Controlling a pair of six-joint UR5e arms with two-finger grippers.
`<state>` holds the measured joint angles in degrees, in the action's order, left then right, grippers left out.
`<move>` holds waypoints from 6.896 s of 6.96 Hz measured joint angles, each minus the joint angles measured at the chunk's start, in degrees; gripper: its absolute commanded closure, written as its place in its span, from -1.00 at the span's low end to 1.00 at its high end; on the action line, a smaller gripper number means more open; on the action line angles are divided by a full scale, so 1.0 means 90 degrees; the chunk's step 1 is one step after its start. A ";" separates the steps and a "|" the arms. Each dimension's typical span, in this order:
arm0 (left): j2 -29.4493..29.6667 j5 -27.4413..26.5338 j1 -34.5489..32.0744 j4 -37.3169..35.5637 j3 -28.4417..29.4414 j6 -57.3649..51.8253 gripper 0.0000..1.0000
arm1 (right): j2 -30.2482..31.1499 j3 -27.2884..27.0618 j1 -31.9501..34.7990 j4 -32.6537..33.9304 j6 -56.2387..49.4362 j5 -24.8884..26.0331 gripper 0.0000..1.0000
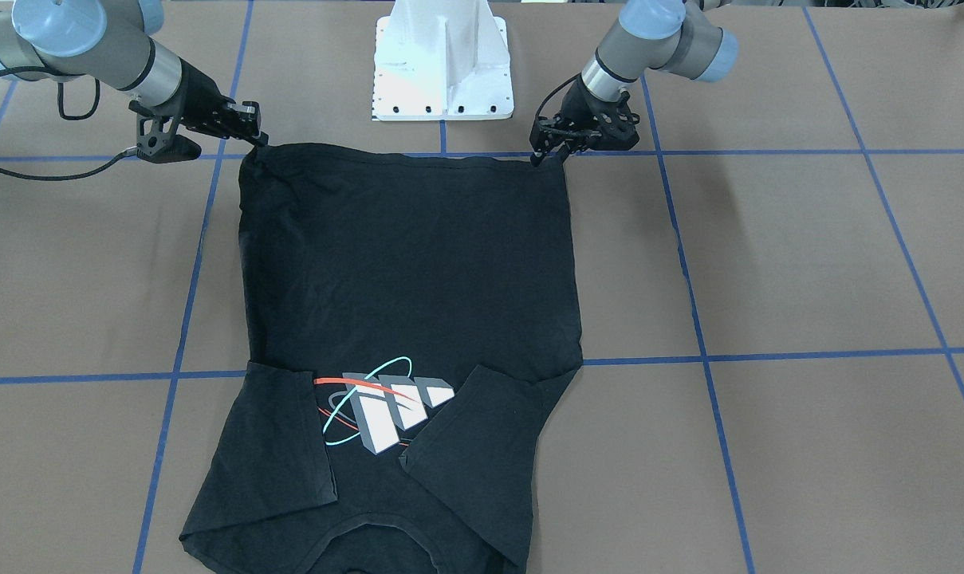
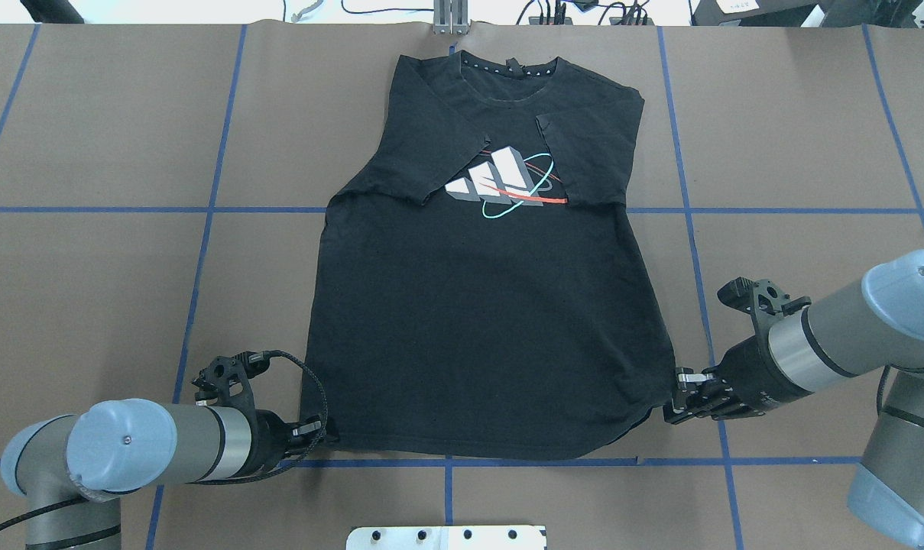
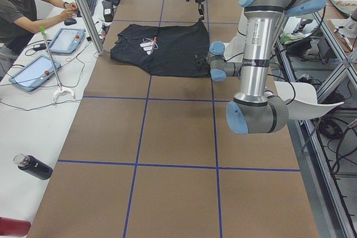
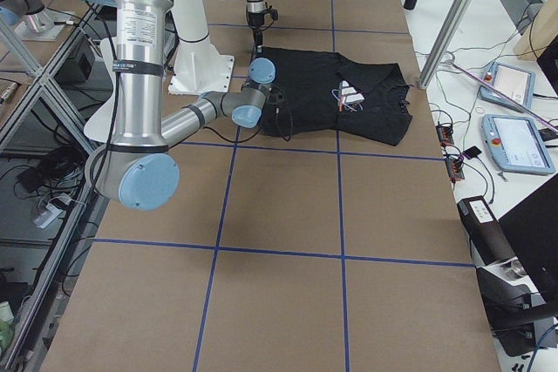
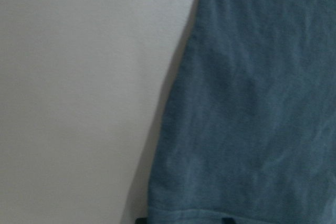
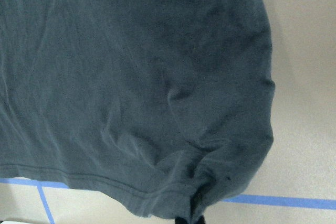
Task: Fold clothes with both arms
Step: 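Grasp the hem corners with both grippers, then lift both hem corners and carry them over the shirt toward the collar, then lower the hem onto the collar edge with both grippers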
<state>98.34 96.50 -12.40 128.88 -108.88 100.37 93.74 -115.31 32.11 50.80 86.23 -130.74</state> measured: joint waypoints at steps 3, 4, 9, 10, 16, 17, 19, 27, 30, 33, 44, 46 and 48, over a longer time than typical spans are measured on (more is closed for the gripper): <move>0.0052 0.0000 -0.0018 -0.0106 -0.0003 -0.0008 0.39 | 0.0005 0.0006 0.0041 0.0004 -0.0001 -0.0091 1.00; 0.0052 0.0001 -0.0028 -0.0109 -0.0007 -0.0009 0.99 | 0.0005 0.0011 0.0044 0.0007 -0.0001 -0.0093 1.00; -0.0032 0.0047 -0.0110 -0.0272 -0.0542 -0.0012 1.00 | 0.0032 0.0009 0.0057 0.0008 0.0001 -0.0220 1.00; -0.0035 0.0142 -0.0113 -0.0520 -0.0857 -0.0016 1.00 | 0.0072 -0.0005 0.0065 -0.0057 0.0007 -0.0316 1.00; -0.0897 0.1260 0.0498 -0.1341 -0.2506 -0.0095 1.00 | 0.1083 -0.0036 0.0028 -0.1519 0.0116 -0.2080 1.00; -0.0924 0.1370 0.0703 -0.1603 -0.2724 -0.0094 1.00 | 0.1245 -0.0034 -0.0030 -0.1890 0.0395 -0.2330 1.00; -0.0930 0.1667 0.0910 -0.1825 -0.2982 -0.0089 1.00 | 0.1339 -0.0028 -0.0240 -0.2369 0.1051 -0.2525 1.00; -0.0428 0.2527 -0.1669 -0.1878 -0.2451 -0.1055 1.00 | 0.0247 0.0456 0.0961 -0.2598 0.1243 -0.2322 1.00; 0.0321 0.2477 -0.2459 -0.1856 -0.1776 -0.1114 1.00 | -0.0717 0.1211 0.1952 -0.2558 0.0751 -0.1966 1.00; 0.0970 0.2458 -0.3089 -0.1804 -0.0695 -0.1450 1.00 | -0.1560 0.2134 0.2253 -0.2527 0.0427 -0.0977 1.00; 0.2216 0.2188 -0.3663 0.0687 0.2866 -0.1595 1.00 | -0.2879 0.4469 0.1903 -0.2584 -0.0894 0.1832 1.00; 0.2264 0.2149 -0.3662 0.0672 0.3007 -0.1592 1.00 | -0.2947 0.4473 0.1900 -0.2590 -0.0891 0.1832 1.00; 0.2262 0.2039 -0.3662 0.0688 0.3143 -0.1616 1.00 | -0.2965 0.4473 0.1898 -0.2578 -0.0886 0.1831 1.00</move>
<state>118.70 114.85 -45.36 135.07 -80.59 85.82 67.06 -75.06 49.18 27.60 78.26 -114.26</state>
